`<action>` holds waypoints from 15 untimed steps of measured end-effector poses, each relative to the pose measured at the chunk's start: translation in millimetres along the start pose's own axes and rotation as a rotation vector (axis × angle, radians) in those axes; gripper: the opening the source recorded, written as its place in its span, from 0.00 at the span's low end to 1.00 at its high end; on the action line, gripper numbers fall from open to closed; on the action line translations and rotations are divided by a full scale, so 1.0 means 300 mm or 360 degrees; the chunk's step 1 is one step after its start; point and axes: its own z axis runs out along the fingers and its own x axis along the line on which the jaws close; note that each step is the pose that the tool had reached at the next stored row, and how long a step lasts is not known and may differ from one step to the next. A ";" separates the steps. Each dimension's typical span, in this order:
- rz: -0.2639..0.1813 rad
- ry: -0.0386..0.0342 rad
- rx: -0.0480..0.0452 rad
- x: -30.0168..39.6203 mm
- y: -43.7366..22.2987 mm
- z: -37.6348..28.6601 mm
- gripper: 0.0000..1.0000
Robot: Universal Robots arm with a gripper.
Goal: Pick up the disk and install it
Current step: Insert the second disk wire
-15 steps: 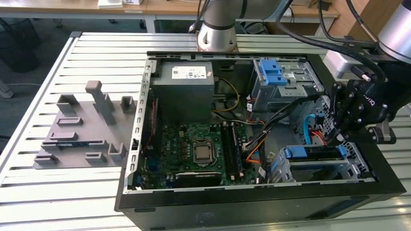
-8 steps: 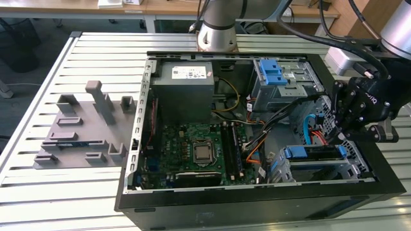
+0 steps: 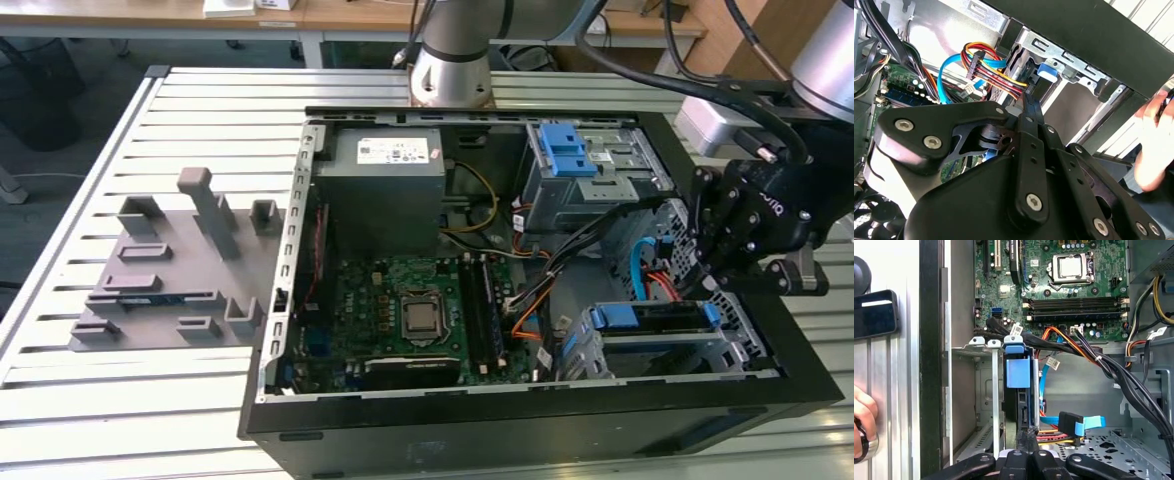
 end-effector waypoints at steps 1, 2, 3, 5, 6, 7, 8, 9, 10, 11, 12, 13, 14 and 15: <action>0.0000 0.0000 0.0000 0.000 0.003 0.000 0.11; 0.0000 0.0000 0.0000 0.000 0.011 0.000 0.11; 0.0000 0.0000 0.0000 0.001 0.020 0.001 0.11; 0.0000 0.0000 0.0001 0.002 0.036 0.002 0.11; 0.0000 0.0000 0.0002 0.002 0.046 0.002 0.11; 0.0000 0.0000 0.0005 0.003 0.053 0.003 0.11; 0.0000 -0.0001 0.0005 0.003 0.053 0.003 0.11; 0.0000 0.0000 0.0005 0.003 0.053 0.003 0.11; 0.0000 0.0000 0.0005 0.003 0.054 0.003 0.11; 0.0001 0.0000 0.0005 0.003 0.056 0.003 0.11; 0.0001 0.0000 0.0005 0.003 0.056 0.002 0.11; 0.0000 0.0000 0.0005 0.003 0.056 -0.001 0.11; 0.0000 0.0000 0.0005 0.003 0.056 -0.005 0.11; 0.0000 0.0000 0.0006 0.004 0.056 -0.009 0.11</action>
